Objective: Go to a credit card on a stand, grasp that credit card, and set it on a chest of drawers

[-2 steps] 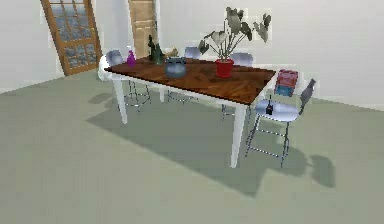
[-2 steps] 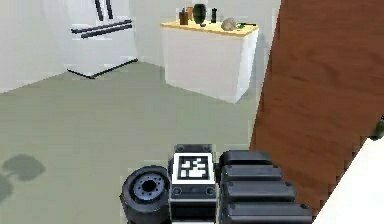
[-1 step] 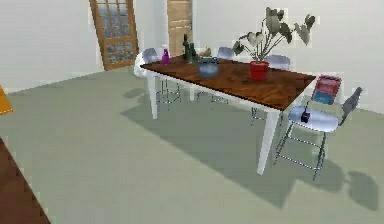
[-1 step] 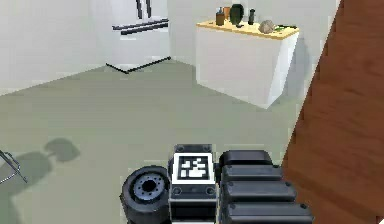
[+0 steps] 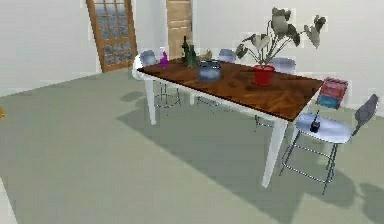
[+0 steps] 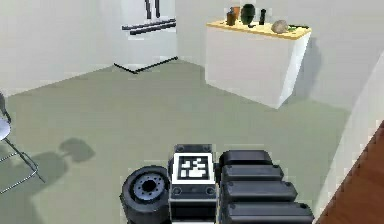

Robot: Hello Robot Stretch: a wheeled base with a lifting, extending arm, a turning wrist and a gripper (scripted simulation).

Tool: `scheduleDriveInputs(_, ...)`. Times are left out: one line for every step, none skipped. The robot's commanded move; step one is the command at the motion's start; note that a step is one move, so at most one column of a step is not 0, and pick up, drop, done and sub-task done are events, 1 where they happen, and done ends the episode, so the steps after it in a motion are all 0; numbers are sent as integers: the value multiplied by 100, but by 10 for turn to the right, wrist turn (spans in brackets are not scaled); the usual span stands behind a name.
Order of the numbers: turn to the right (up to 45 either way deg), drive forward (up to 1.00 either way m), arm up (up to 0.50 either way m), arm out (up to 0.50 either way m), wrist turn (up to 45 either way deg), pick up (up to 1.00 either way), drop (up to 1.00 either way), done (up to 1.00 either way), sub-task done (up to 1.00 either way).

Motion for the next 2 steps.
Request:
scheduleDriveInputs(-60, 0, 0, 0, 0, 0, 0, 0, 0)
scheduleDriveInputs(0, 35, 0, 0, 0, 0, 0, 0, 0)
